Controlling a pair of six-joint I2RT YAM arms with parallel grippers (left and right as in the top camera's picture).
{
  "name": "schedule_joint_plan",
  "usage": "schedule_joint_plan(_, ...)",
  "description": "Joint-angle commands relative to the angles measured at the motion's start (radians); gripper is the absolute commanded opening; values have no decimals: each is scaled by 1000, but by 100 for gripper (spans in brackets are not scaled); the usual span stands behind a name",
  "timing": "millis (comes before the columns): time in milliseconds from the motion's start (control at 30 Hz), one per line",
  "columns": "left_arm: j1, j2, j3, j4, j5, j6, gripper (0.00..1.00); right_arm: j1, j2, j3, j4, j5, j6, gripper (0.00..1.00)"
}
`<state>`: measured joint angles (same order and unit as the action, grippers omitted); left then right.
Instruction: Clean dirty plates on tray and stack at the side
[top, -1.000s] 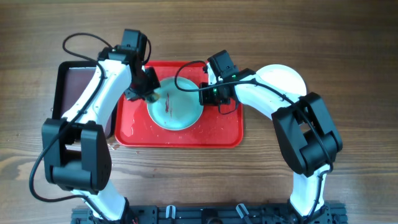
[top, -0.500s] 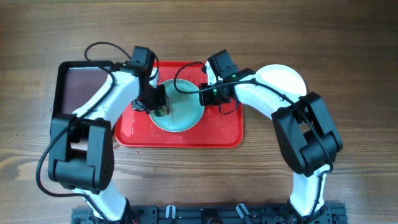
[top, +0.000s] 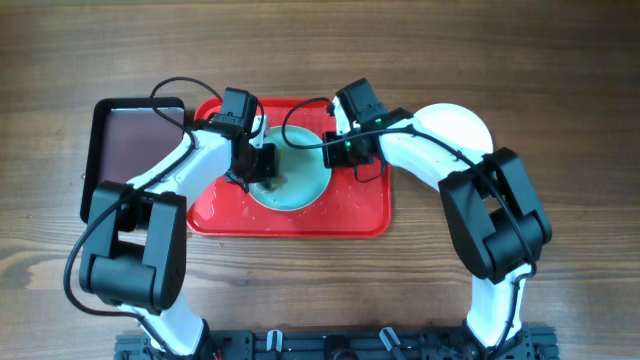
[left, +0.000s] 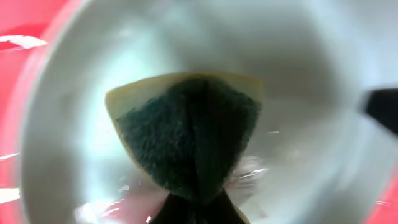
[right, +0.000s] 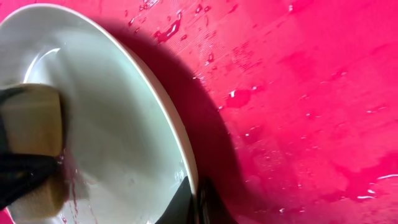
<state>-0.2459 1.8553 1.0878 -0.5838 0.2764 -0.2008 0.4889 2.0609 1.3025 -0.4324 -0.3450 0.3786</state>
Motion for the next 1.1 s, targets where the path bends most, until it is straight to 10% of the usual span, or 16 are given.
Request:
schedule_joint_plan(0,-12,39,-24,61,252,-33,4,5,32,16,-3,8,-11,5)
schedule_joint_plan(733,-11,37,-3,91,-510,-209,4,5,32,16,-5,9,-10,4)
schedule_joint_plan(1067,-17,37,-2,-96,-121,-109,4,5,32,16,-5,10,-11,4)
